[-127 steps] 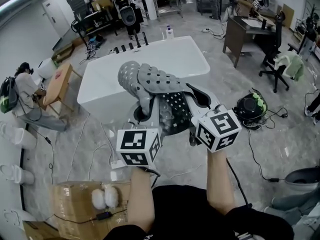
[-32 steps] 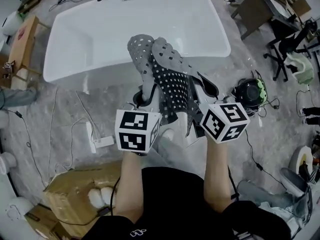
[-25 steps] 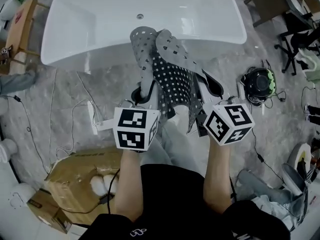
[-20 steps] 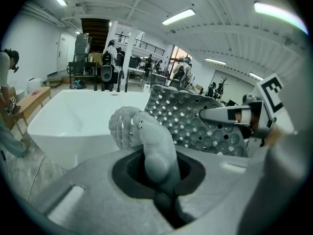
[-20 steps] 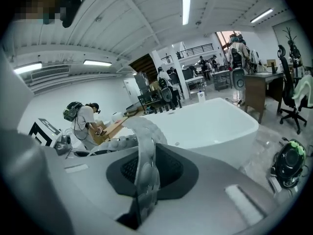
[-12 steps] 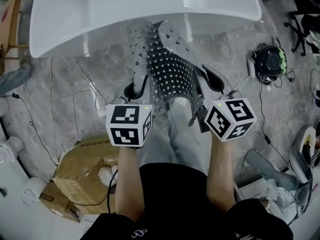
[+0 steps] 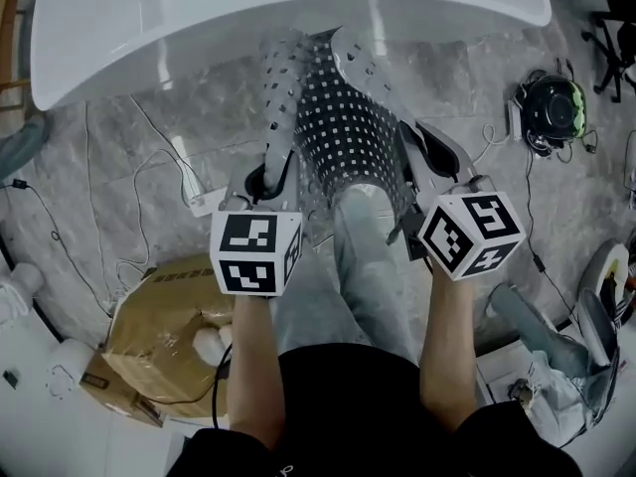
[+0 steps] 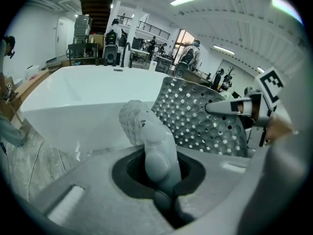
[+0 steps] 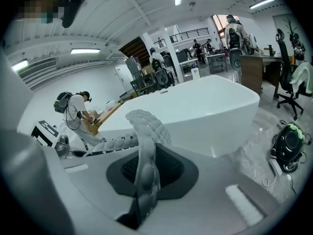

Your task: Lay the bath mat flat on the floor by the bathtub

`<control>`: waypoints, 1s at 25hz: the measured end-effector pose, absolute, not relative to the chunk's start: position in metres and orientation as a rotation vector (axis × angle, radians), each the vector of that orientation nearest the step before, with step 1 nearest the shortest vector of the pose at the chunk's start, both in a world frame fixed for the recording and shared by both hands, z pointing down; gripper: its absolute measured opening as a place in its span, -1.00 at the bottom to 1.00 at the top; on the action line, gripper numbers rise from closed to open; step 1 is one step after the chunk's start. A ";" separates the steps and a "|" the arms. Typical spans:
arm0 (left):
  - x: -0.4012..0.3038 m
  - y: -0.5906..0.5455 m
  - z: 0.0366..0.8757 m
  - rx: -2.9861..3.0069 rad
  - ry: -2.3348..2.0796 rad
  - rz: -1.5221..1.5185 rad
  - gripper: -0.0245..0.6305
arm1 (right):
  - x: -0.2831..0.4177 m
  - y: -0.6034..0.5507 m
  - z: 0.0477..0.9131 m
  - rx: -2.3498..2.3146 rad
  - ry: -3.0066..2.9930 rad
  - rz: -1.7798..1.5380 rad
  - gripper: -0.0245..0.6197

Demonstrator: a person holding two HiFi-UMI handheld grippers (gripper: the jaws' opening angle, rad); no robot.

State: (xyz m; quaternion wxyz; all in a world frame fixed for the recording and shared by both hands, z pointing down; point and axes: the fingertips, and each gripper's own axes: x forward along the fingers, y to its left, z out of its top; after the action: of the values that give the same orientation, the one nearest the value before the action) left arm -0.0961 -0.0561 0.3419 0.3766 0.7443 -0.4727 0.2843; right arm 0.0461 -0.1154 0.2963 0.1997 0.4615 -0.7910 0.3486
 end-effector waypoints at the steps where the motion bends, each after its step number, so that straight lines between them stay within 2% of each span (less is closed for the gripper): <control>1: -0.098 -0.056 0.352 1.896 -1.206 0.741 -0.84 | 0.046 -0.117 0.305 1.284 -2.204 0.981 -0.85; 25: -0.130 -0.075 0.524 1.839 -1.153 0.832 -0.84 | 0.020 -0.132 0.491 1.174 -2.086 1.015 -0.85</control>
State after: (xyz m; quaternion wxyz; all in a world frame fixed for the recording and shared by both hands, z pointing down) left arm -0.1299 -0.0754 0.5239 0.3971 0.7260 -0.4553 0.3286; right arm 0.0202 -0.1321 0.4914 0.2675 0.4351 -0.7731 0.3760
